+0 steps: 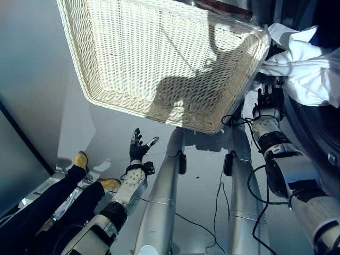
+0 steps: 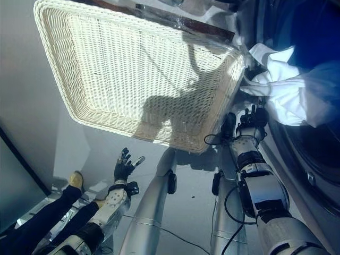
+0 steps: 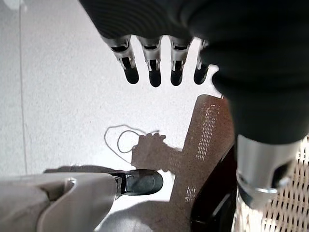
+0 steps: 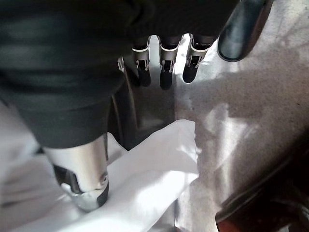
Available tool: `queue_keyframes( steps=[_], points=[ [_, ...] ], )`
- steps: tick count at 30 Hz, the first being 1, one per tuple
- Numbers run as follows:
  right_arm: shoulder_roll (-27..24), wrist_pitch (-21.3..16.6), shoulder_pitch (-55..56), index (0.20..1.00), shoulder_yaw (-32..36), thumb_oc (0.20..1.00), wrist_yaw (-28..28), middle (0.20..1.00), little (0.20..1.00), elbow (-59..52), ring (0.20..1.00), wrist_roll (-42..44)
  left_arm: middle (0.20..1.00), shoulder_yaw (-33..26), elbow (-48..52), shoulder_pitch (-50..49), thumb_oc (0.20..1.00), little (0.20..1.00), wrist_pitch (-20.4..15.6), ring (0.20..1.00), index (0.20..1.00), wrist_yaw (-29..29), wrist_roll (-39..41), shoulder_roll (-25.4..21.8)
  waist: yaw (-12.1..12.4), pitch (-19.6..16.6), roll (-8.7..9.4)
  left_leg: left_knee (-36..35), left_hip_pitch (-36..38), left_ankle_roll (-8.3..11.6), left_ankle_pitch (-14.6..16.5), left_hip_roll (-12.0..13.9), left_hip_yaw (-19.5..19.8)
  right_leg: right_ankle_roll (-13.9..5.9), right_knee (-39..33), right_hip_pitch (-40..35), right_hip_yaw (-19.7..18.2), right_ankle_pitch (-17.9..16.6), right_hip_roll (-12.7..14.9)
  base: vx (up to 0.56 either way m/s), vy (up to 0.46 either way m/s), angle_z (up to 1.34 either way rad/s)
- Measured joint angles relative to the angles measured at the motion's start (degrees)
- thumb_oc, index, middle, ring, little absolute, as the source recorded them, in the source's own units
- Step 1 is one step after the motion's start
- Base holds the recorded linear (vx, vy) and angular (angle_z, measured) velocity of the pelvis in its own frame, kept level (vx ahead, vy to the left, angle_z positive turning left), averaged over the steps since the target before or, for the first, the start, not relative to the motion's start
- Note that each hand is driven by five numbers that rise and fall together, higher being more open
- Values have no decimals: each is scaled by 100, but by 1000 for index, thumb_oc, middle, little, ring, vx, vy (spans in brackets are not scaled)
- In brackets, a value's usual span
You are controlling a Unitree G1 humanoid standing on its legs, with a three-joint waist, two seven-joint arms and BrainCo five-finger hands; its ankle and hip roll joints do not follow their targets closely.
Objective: Put the clothes into the washing machine.
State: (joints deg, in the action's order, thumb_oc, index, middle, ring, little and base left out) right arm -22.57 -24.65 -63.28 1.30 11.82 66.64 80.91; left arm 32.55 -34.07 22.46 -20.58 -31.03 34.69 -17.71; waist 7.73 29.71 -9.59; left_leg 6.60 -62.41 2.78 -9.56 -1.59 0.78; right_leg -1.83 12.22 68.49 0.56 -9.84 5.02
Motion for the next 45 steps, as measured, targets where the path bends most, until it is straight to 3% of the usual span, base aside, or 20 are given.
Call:
queue_keyframes(
  steps=[6,14,19,24,28,36,37,38,45],
  points=[
    [-2,-344,-139,1000,-31,1000,211,1000,1000,-6,1000,-666,1000,112,355,-2,1000,1000,12,1000,1000,-72,-3,-108,152,-7,-11,2,-192,48,-84,-8,136,68,242,242,70,120,-3,19,-27,7],
    [-81,-546,-223,1000,-389,1000,417,1000,1000,-352,1000,-1854,1000,116,470,-41,1000,1000,59,1000,1000,-148,-5,-294,144,-7,-11,35,-228,64,-83,-25,166,75,408,328,127,208,16,7,1,2],
    [-300,-757,-313,1000,-427,1000,277,1000,1000,-575,1000,-1948,1000,89,580,-127,1000,1000,52,1000,1000,-77,-2,-453,151,-7,-11,99,-213,63,-86,-33,157,75,465,315,122,212,25,0,0,0],
    [-304,-791,-282,1000,-401,1000,-237,1000,1000,-793,1000,-1098,1000,83,636,-254,1000,1000,35,1000,1000,8,0,-581,145,-7,-11,101,-197,67,-82,-33,144,84,467,305,118,208,24,0,0,0],
    [-295,-793,-11,1000,-315,1000,-1082,1000,1000,-1253,1000,16,1000,75,845,-471,1000,1000,33,1000,1000,16,2,-678,140,-7,-11,91,-68,64,-84,-32,115,89,466,188,100,204,24,-8,-1,0],
    [-280,-662,316,1000,-320,1000,-1752,1000,1000,-1818,1000,1166,1000,-32,1051,-513,1000,1000,95,1000,1000,19,9,-762,116,-7,-10,105,10,52,-88,-54,74,74,452,120,16,194,30,-4,-1,0],
    [-281,-593,329,467,-319,467,-1844,467,467,-1826,467,1357,1000,-29,1047,-514,1000,1000,98,1000,1000,19,10,-765,113,-7,-10,105,43,47,-91,-50,59,67,418,70,13,184,26,0,0,0],
    [-281,-538,328,200,-319,200,-1906,200,200,-1831,200,1510,1000,-28,1054,-514,1000,1000,104,1000,1000,19,10,-765,109,-7,-10,97,72,47,-89,-46,57,63,390,38,9,178,26,-11,-4,-3],
    [-244,-403,442,200,-318,200,-2151,200,200,-2165,200,2561,1000,-33,1169,-518,1000,1000,149,1000,1000,14,12,-877,102,-1,-2,109,197,4,-63,-62,-43,64,350,-86,-22,124,41,-24,-18,-1]
  ],
)
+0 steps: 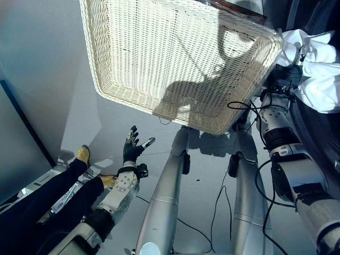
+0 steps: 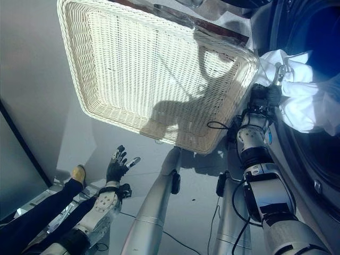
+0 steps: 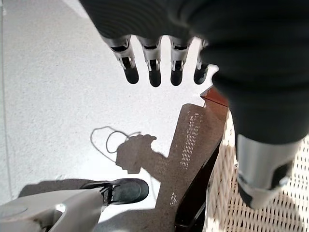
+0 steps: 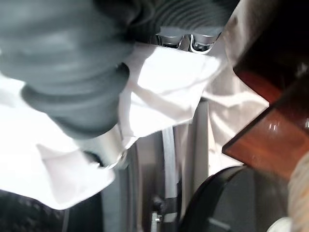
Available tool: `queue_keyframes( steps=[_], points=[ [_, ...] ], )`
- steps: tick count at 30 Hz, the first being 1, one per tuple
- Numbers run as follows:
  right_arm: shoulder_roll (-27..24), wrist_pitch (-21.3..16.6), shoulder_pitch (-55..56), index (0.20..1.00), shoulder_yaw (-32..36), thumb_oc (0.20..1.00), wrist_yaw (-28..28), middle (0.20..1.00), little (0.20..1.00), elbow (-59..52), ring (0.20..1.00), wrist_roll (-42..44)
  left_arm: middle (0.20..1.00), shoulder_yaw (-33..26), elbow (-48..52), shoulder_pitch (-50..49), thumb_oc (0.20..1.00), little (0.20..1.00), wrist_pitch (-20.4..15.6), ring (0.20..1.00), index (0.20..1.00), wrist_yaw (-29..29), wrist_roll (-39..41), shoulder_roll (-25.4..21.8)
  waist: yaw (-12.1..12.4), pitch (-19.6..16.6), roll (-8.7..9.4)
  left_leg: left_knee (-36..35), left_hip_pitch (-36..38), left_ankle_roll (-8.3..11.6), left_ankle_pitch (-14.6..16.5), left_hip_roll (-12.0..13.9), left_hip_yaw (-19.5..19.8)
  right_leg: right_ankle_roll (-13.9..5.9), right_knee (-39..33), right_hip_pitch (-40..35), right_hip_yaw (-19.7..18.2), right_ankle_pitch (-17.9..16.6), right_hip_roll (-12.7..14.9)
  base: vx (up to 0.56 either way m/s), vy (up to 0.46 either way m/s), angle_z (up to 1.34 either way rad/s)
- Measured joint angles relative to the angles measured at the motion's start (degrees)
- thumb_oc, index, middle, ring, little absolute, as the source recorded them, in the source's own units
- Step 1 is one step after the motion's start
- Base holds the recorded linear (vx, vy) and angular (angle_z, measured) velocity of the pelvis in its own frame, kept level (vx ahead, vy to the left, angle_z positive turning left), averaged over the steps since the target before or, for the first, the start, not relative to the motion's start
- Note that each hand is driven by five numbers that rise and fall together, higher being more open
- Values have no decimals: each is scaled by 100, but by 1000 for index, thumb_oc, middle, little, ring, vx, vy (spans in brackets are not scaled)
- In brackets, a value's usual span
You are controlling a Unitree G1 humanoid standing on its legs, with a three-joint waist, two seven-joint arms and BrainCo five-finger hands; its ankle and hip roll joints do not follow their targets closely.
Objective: Put the clothes into the washing machine.
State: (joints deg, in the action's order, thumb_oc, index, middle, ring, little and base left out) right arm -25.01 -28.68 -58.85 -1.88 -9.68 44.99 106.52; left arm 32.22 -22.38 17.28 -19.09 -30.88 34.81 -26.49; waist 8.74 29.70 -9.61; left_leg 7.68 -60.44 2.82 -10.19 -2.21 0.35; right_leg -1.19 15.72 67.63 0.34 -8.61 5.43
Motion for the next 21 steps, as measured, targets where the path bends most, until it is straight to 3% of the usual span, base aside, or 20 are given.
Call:
queue_keyframes(
  steps=[4,9,12,15,16,20,21],
  points=[
    [188,-226,313,200,208,200,20,200,200,-471,200,30,1000,-21,46,-4,1000,1000,82,1000,1000,5,2,-90,-71,4,6,9,197,-23,15,-12,-30,-20,-41,-223,-5,-19,11,-49,-12,0],
    [-166,-828,488,200,701,200,190,200,200,-893,200,-273,1000,-80,21,-90,1000,1000,147,1000,1000,63,27,-118,-590,6,10,5,617,-115,70,-80,-109,-165,-279,-731,-85,-99,70,-22,-1,-3],
    [-568,-895,648,200,846,200,921,200,200,-884,200,-931,1000,-174,4,-149,1000,1000,164,1000,1000,115,28,-105,-717,6,10,37,845,-166,125,-94,-209,-213,-471,-999,-170,-189,77,-12,-14,-17],
    [-730,-370,713,200,814,200,1675,200,200,-592,200,-1301,1000,-285,-118,-139,1000,1000,173,1000,1000,186,36,-101,-834,5,10,91,919,-168,172,-60,-282,-223,-619,-1141,-181,-297,55,-4,-52,-11],
    [-767,-36,727,200,758,200,1808,200,200,-495,200,-1527,1000,-282,-108,-135,1000,1000,179,1000,1000,233,44,-96,-852,7,12,89,948,-161,178,-48,-294,-206,-656,-1176,-199,-325,35,-11,-64,-10],
    [-1000,1395,1166,200,192,200,1883,200,200,-420,200,-2115,1000,-340,-176,-168,1000,1000,196,1000,1000,383,162,-138,-789,17,47,96,1088,-147,236,13,-269,-181,-922,-1457,-177,-420,-32,0,-64,-3],
    [-1006,1535,1209,200,134,200,1864,200,200,-424,200,-2180,1000,-381,-173,-168,1000,1000,200,1000,1000,404,212,-139,-796,16,60,100,1104,-150,244,13,-267,-180,-944,-1481,-173,-424,-33,6,-75,-2]
  ],
)
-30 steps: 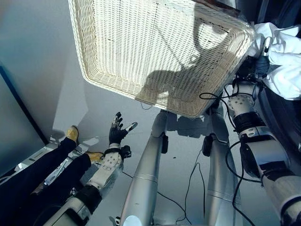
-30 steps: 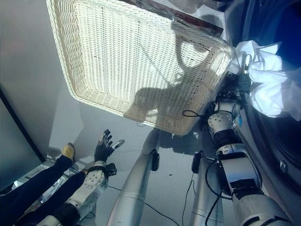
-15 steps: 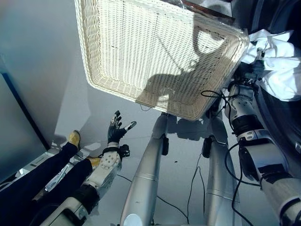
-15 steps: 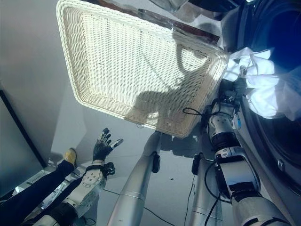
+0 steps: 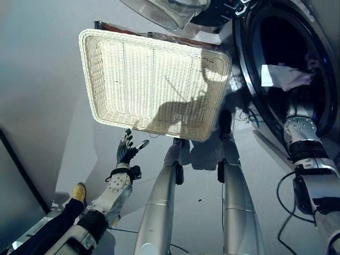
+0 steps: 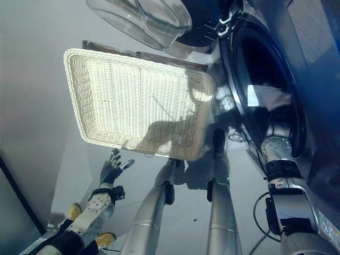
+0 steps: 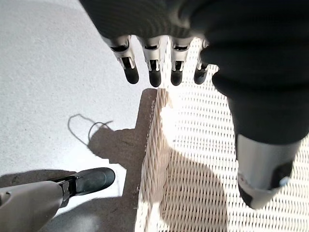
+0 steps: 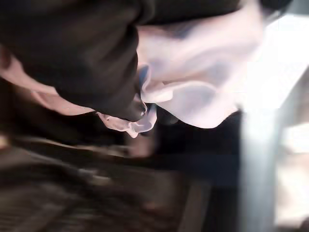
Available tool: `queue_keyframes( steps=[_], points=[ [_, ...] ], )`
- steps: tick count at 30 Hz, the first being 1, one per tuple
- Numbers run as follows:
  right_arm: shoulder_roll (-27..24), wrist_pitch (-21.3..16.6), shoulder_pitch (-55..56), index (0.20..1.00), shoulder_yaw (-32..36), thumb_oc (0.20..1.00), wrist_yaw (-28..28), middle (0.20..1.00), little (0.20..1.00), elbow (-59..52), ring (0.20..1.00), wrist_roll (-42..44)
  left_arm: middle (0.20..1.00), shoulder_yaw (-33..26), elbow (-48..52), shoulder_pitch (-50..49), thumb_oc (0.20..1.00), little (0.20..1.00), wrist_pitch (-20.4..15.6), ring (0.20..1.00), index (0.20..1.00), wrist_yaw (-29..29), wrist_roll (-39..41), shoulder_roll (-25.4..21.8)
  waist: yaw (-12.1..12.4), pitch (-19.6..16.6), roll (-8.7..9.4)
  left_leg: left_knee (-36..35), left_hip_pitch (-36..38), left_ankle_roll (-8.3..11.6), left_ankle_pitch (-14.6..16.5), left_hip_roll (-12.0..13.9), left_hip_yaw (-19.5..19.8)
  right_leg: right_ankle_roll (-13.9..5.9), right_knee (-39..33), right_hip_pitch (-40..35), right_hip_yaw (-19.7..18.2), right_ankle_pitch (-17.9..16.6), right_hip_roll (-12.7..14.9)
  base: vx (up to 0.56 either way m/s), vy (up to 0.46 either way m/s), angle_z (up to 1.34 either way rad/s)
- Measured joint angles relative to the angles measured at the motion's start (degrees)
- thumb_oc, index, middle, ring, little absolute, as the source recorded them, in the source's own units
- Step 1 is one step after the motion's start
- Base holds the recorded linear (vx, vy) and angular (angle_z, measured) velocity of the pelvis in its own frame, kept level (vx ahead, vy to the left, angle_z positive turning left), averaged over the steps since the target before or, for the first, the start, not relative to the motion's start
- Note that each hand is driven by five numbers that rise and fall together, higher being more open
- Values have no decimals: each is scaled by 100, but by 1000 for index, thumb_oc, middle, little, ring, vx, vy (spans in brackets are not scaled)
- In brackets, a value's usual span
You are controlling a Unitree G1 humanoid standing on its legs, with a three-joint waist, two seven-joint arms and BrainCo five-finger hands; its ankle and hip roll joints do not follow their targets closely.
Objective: Put the clothes into the washing machine.
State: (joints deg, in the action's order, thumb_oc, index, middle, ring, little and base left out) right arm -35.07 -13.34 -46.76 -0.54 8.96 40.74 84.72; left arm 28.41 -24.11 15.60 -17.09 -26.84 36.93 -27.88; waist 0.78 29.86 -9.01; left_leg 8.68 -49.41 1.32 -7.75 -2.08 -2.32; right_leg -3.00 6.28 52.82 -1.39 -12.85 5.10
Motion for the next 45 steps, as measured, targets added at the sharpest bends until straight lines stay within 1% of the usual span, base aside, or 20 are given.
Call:
queue_keyframes(
  steps=[4,8,10,12,14,16,23,25,27,30,31,32,33,37,38,39,40,41,43,45],
  points=[
    [-10,681,232,200,-78,200,-318,200,200,23,200,-213,1000,-115,-2,3,1000,1000,37,1000,1000,106,11,-154,-15,26,166,92,87,-25,70,-1,-9,21,-36,-145,7,-36,7,11,-59,-1],
    [-42,822,126,200,-221,200,-448,200,200,238,200,-134,1000,-230,-141,14,1000,1000,85,1000,1000,213,11,-259,-22,55,297,296,94,-51,191,17,-19,9,-37,-253,24,-32,17,23,-51,-2],
    [-43,667,53,200,-188,200,-423,200,200,406,200,308,1000,-258,-300,-3,1000,1000,110,1000,1000,285,12,-308,4,56,303,441,112,-67,267,9,-26,-4,-35,-343,29,-25,20,23,-59,0],
    [1,190,-182,200,66,200,-364,200,200,711,200,993,1000,-253,-371,-12,1000,1000,111,1000,1000,345,13,-395,19,56,303,488,110,-81,294,-19,-1,-34,-36,-371,29,-8,42,0,-31,4],
    [34,-463,-437,200,482,200,-229,200,200,925,200,1609,1000,-198,-367,-12,1000,1000,115,1000,1000,349,14,-450,28,57,302,502,81,-96,281,-54,17,-78,-39,-363,34,-16,71,-15,13,8],
    [34,-864,-582,200,720,200,-129,200,200,974,200,1888,1000,-95,-359,-9,1000,1000,121,1000,1000,346,19,-463,27,57,301,494,45,-125,262,-95,15,-114,-77,-342,35,-37,116,7,34,4],
    [-55,-1586,-767,200,919,200,476,200,200,1105,200,2230,1000,-36,-319,-38,1000,1000,168,1000,1000,355,122,-499,30,62,294,527,12,-226,269,-157,-67,-144,-117,-327,8,-100,203,15,19,-1],
    [-57,-2809,-963,200,1037,200,460,200,200,1080,200,2800,1000,-32,-174,-45,1000,1000,221,1000,1000,408,171,-589,84,83,263,573,19,-229,277,-157,-71,-148,-116,-339,0,-129,203,-3,22,-7],
    [-140,-3826,-1074,200,1217,200,547,200,200,1049,200,2878,1000,-14,21,-44,1000,1000,281,1000,1000,413,220,-712,185,121,190,581,13,-227,283,-156,-76,-141,-115,-326,-2,-137,198,16,36,-5],
    [-166,-4512,-1373,200,1213,200,854,200,200,1026,200,2878,1000,-10,13,-64,1000,1000,372,1000,1000,420,247,-819,197,122,176,597,42,-214,293,-156,-71,-125,-105,-332,4,-150,199,-3,48,-4],
    [-173,-4610,-1440,250,1207,250,946,250,250,1038,250,2878,1000,-10,10,-65,1000,1000,379,1000,1000,424,258,-840,201,122,176,597,46,-215,293,-162,-70,-123,-103,-332,4,-155,204,-4,63,-2],
    [-196,-4629,-1460,526,1170,526,1050,526,526,1054,526,2871,1000,-10,1,-64,1000,1000,380,1000,1000,433,261,-860,201,122,174,599,45,-215,292,-169,-72,-124,-103,-329,3,-163,208,4,69,0],
    [-238,-4564,-1457,1000,1078,1000,1291,1000,1000,1094,1000,2852,1000,-13,-32,-63,1000,1000,378,1000,1000,453,263,-864,203,122,174,601,46,-217,291,-175,-75,-126,-97,-330,2,-165,211,27,45,1],
    [-159,-3871,-1321,1000,1148,1000,2198,1000,1000,944,1000,2720,1000,-15,-209,-65,1000,1000,378,1000,1000,560,261,-791,216,118,168,596,85,-225,285,-186,-74,-128,-94,-366,1,-164,220,0,0,0],
    [81,-3370,-1161,1000,1424,1000,2494,1000,1000,568,1000,2738,1000,-29,-254,-78,1000,1000,377,1000,1000,574,262,-755,184,115,164,597,89,-225,286,-187,-75,-128,-94,-372,5,-164,219,0,0,0],
    [214,-3089,-1140,1000,1551,1000,2616,1000,1000,392,1000,2763,1000,-12,-274,-70,1000,1000,386,1000,1000,583,262,-737,157,115,164,597,94,-225,285,-185,-72,-128,-93,-379,8,-164,220,0,0,0],
    [407,-2590,-1036,1000,1651,1000,2671,1000,1000,218,1000,2835,1000,8,-279,-61,1000,1000,386,1000,1000,603,261,-675,146,115,164,596,124,-225,285,-183,-77,-127,-87,-406,8,-164,219,-9,36,-1],
    [629,-2034,-882,1000,1643,1000,2495,1000,1000,73,1000,2845,1000,26,-320,-63,1000,1000,356,1000,1000,593,257,-548,140,112,160,591,181,-221,288,-181,-85,-128,-89,-464,6,-161,216,-9,41,-1],
    [933,-1339,-690,1000,1640,1000,2037,1000,1000,18,1000,2848,1000,85,-390,-57,1000,1000,329,1000,1000,557,254,-411,85,109,158,576,227,-214,294,-183,-90,-138,-95,-501,3,-125,220,-12,34,1],
    [1146,-494,-606,1000,1568,1000,1072,1000,1000,261,1000,2846,1000,202,-448,-57,1000,1000,295,1000,1000,504,249,-326,5,108,157,549,226,-218,285,-192,-94,-135,-107,-497,2,-91,228,-24,36,2]
  ],
)
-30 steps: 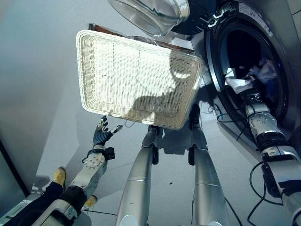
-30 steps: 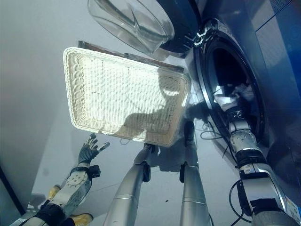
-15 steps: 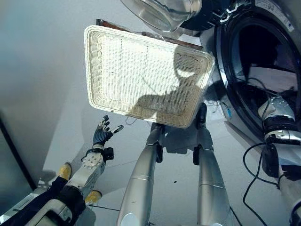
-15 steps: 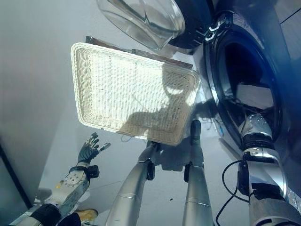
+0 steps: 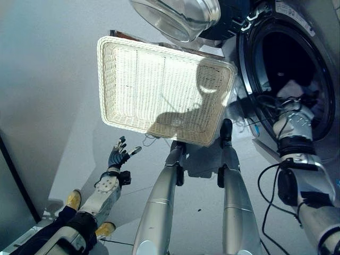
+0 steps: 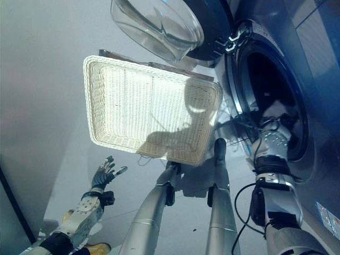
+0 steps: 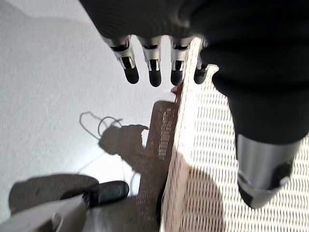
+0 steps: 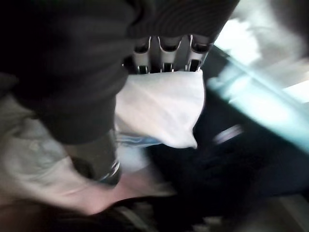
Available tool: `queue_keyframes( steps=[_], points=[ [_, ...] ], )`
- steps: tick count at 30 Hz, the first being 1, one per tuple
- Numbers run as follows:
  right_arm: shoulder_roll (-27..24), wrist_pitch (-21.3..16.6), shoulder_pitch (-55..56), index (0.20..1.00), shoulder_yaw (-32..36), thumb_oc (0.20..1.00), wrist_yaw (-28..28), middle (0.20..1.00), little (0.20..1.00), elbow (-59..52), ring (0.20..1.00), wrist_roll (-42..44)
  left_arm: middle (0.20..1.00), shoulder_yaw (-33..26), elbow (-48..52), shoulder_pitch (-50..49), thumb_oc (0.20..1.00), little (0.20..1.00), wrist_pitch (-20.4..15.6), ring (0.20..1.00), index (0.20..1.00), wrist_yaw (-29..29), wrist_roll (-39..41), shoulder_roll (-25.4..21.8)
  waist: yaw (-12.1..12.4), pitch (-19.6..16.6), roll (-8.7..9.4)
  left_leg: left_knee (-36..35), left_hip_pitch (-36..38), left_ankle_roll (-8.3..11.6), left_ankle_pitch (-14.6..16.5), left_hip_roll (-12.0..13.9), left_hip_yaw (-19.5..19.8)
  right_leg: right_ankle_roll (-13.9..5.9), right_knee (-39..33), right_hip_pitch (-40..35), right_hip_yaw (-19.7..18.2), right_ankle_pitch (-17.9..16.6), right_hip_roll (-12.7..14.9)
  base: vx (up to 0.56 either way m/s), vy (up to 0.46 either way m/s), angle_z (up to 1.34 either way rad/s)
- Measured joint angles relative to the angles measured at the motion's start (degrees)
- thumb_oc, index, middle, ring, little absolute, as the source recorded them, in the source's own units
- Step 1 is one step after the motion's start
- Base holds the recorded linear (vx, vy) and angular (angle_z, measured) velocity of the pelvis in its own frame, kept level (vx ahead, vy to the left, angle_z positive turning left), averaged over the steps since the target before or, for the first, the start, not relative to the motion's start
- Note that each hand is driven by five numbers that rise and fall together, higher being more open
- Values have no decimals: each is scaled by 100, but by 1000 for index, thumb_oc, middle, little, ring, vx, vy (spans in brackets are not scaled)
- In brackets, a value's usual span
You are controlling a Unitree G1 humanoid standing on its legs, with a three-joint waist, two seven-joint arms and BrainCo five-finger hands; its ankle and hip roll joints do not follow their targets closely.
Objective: Put the clothes into the washing machine.
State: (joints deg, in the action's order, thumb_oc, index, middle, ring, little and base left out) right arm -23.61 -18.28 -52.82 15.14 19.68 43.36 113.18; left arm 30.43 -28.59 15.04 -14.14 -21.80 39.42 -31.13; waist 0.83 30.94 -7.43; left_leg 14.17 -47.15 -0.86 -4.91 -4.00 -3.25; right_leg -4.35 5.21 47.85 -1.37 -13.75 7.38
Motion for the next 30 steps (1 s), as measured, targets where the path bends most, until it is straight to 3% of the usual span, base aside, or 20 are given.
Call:
queue_keyframes(
  steps=[3,6,11,15,19,25,28,30],
  points=[
    [16,807,54,1000,-95,1000,-1002,1000,1000,318,1000,-1,1000,31,-31,-2,1000,1000,-26,1000,1000,-95,-12,145,-2,-3,-3,-13,-1,-13,-9,-5,-57,-7,-23,19,-46,5,9,-35,39,-5],
    [-55,1161,23,1000,-354,1000,-1480,1000,1000,410,1000,-2,1000,60,-40,-2,1000,1000,-40,1000,1000,-158,-12,180,-31,-5,-6,-104,-1,-37,-35,-15,-132,-27,-121,45,-87,12,28,-19,51,-9],
    [-246,22,-42,1000,-467,1000,-241,1000,1000,283,1000,-2,1000,75,-57,-1,1000,1000,-153,1000,1000,-244,-9,220,-101,-7,-8,-169,-5,-22,-26,-16,-118,-67,-139,52,-117,-64,6,-12,5,3],
    [-505,-672,-547,1000,-689,1000,1225,1000,1000,603,1000,7,1000,214,-122,34,1000,1000,-265,1000,1000,-297,1,239,14,-9,-10,-161,-5,-9,-2,3,-100,-31,-144,58,-117,-92,-21,-8,5,-4],
    [-645,-1221,-812,1000,-689,1000,1784,1000,1000,685,1000,6,1000,214,-119,34,1000,1000,-295,1000,1000,-345,3,247,45,-9,-11,-149,-5,-18,-9,-13,-69,-28,-132,38,-103,-89,-7,-10,21,3],
    [-629,-1277,-637,1000,-703,1000,1886,1000,1000,600,1000,10,1000,207,-88,30,1000,1000,-286,1000,1000,-418,0,263,47,-10,-13,-100,-2,-6,-2,-21,-53,-32,-48,41,-101,-53,-2,-4,13,1],
    [-660,-913,-486,1000,-728,1000,1729,1000,1000,553,1000,4,1000,200,-48,30,1000,1000,-260,1000,1000,-418,-4,282,30,-11,-14,-52,1,-6,-3,-20,-30,-45,-13,22,-85,-37,-3,0,0,0],
    [-747,-410,-393,1000,-808,1000,1689,1000,1000,540,1000,1,1000,198,-47,29,1000,1000,-243,1000,1000,-414,-4,300,7,-11,-14,-15,15,-7,-2,-24,-32,-25,20,13,-86,-7,2,0,0,0]
  ],
)
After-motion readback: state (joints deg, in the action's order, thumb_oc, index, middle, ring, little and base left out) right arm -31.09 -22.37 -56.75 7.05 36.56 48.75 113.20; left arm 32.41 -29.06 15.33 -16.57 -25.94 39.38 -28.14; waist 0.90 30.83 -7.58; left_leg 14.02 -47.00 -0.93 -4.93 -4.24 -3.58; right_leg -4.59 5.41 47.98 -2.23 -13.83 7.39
